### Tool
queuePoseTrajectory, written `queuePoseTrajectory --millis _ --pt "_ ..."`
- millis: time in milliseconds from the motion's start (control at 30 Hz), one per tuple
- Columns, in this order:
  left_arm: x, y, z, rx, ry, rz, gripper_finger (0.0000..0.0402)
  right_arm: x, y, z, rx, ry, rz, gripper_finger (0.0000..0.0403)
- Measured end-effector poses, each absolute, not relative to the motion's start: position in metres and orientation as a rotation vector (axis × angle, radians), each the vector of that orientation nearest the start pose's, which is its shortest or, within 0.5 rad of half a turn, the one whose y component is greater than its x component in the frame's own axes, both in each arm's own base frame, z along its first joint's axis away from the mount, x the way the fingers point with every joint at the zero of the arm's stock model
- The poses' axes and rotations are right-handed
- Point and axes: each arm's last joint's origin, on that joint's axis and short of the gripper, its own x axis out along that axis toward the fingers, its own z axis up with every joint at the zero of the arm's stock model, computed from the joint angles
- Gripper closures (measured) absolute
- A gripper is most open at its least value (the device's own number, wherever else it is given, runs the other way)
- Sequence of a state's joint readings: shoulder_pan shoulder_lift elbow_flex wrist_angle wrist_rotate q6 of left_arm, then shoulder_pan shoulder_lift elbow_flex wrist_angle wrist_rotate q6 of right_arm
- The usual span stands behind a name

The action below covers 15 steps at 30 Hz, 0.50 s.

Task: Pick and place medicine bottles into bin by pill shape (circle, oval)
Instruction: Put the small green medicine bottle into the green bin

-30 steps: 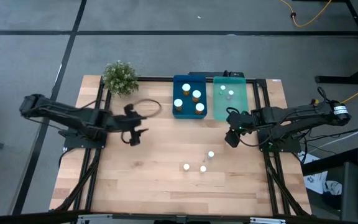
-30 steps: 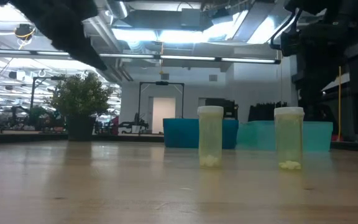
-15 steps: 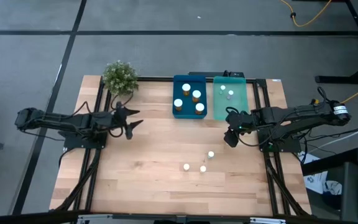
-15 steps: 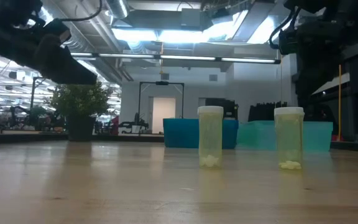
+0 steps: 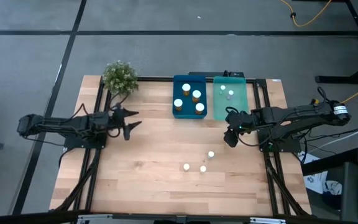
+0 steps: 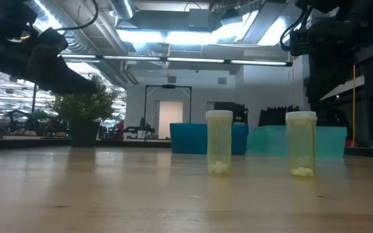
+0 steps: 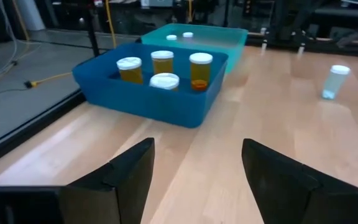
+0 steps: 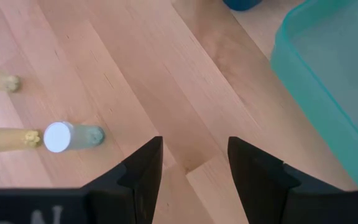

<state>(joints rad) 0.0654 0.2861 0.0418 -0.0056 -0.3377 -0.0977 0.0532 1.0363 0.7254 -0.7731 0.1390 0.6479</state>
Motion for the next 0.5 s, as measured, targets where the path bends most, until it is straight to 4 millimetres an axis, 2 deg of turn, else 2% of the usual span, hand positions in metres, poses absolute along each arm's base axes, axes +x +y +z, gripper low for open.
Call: queuePoseTrajectory --millis 133,500 --pt "0.1103 0.0162 0.1489 -0.060 0.189 0.389 0.0168 0.1822 0.0056 0.2276 0.478 1.009 -0.421 0.0219" --pt "0.1109 0.0174 0.1549 -0.020 0.134 0.426 0.0168 0.1823 0.0046 0.2279 0.458 0.994 -0.451 0.0219"
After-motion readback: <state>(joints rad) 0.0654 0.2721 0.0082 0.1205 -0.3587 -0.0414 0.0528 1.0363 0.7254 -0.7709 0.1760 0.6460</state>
